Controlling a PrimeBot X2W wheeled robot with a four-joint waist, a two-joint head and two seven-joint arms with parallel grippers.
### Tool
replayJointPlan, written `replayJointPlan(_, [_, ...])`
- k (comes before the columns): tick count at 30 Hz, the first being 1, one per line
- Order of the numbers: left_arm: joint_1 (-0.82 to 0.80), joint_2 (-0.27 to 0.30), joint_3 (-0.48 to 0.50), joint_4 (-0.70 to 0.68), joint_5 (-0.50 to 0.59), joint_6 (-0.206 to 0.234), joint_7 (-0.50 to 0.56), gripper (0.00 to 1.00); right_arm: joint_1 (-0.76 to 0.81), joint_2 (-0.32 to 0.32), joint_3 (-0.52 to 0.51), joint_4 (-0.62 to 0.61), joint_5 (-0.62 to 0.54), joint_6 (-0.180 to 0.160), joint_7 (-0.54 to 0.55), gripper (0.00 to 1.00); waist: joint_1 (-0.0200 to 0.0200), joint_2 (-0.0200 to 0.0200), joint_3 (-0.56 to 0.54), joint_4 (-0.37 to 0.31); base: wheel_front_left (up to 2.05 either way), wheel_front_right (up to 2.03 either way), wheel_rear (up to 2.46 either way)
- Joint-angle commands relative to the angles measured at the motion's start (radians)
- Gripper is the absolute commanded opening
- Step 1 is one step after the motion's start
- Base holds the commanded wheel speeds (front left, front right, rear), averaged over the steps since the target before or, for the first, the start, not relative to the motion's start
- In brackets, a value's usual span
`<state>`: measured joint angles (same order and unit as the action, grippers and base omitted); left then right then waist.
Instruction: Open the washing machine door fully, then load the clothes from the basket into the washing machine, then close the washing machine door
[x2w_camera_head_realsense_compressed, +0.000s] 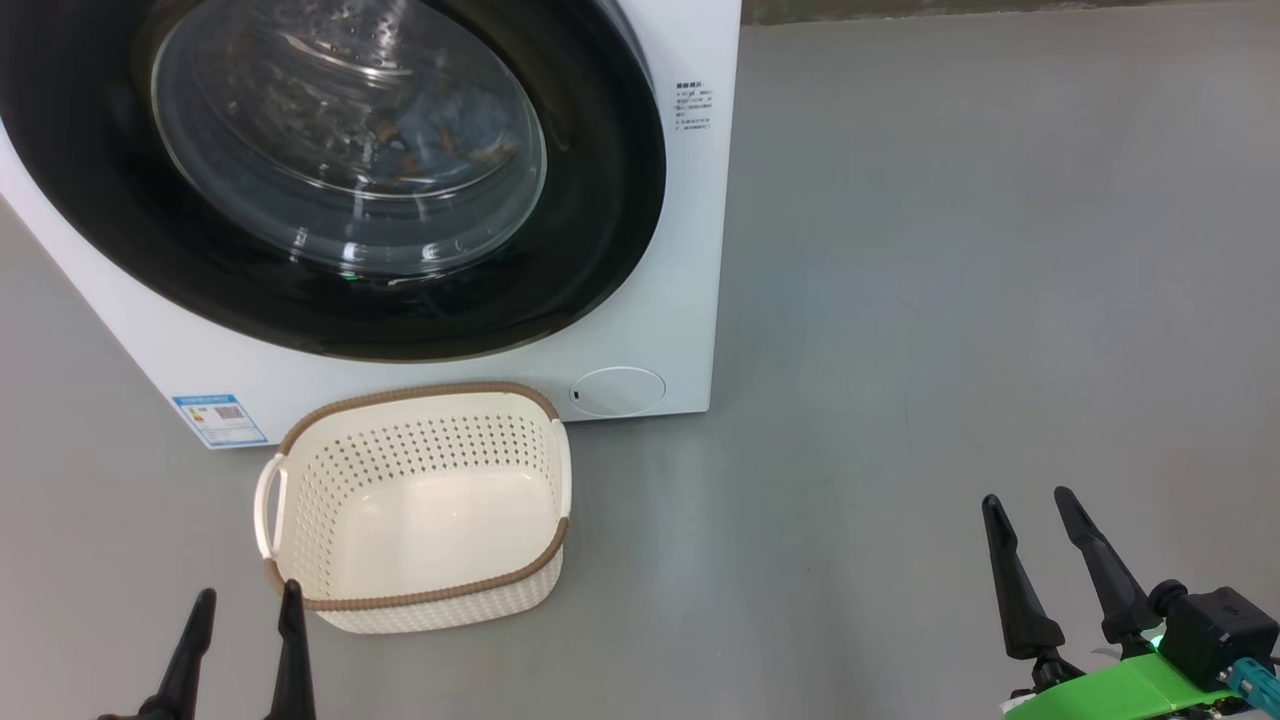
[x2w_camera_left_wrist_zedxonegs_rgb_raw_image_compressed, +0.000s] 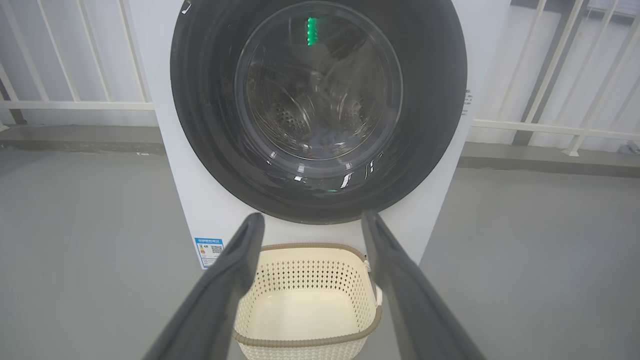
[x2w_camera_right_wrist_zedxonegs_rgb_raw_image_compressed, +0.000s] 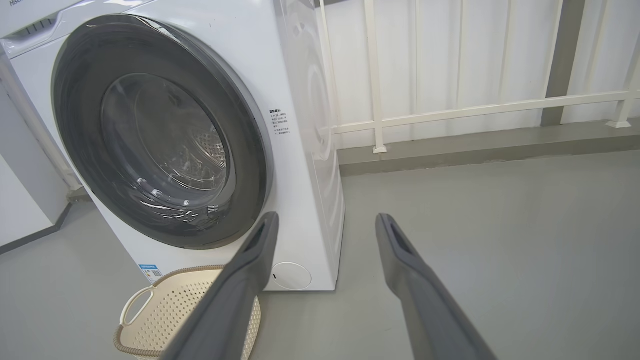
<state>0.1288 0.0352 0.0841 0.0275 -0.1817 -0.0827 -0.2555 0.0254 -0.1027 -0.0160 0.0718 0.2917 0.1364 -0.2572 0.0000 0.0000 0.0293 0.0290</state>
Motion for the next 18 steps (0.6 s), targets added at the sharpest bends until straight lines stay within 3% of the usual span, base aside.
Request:
replayJointPlan(1, [-0.023,0.015,0.028,-0.017,-0.004,-0.004,-0.006,1.00,-0.014,-0.010,0.022,-0.025,-0.009,-0.006,-0.005,1.00,0.0000,0.0000,0.003,0.000,0.00,0.00,0.00])
replayJointPlan(2, [-0.024,0.015,0.027,-0.017,-0.003,-0.007,-0.006,1.00,-0.014,-0.010,0.022,-0.025,-0.009,-0.006,-0.005,1.00,0.0000,0.0000,0.003,0.001,0.00,0.00,0.00])
replayJointPlan(3, [0.000,-0.001,-0.003,0.006,0.000,-0.004,0.000,0.00,0.000,0.001,0.001,0.004,0.001,0.000,0.000,0.00,0.0001,0.0000,0.003,0.001,0.00,0.00,0.00])
replayJointPlan(14, [-0.014,-0.014,-0.005,0.054,-0.081,-0.006,0.025,0.00,-0.004,0.008,0.002,0.049,0.080,0.000,0.018,0.00,0.0023,0.0000,-0.001,-0.001,0.00,0.00,0.00])
replayJointPlan(18, [-0.021,-0.013,-0.004,0.060,-0.127,-0.008,0.035,0.00,-0.009,0.008,0.000,0.055,0.124,0.000,0.028,0.00,0.0002,0.0000,0.000,-0.002,0.00,0.00,0.00])
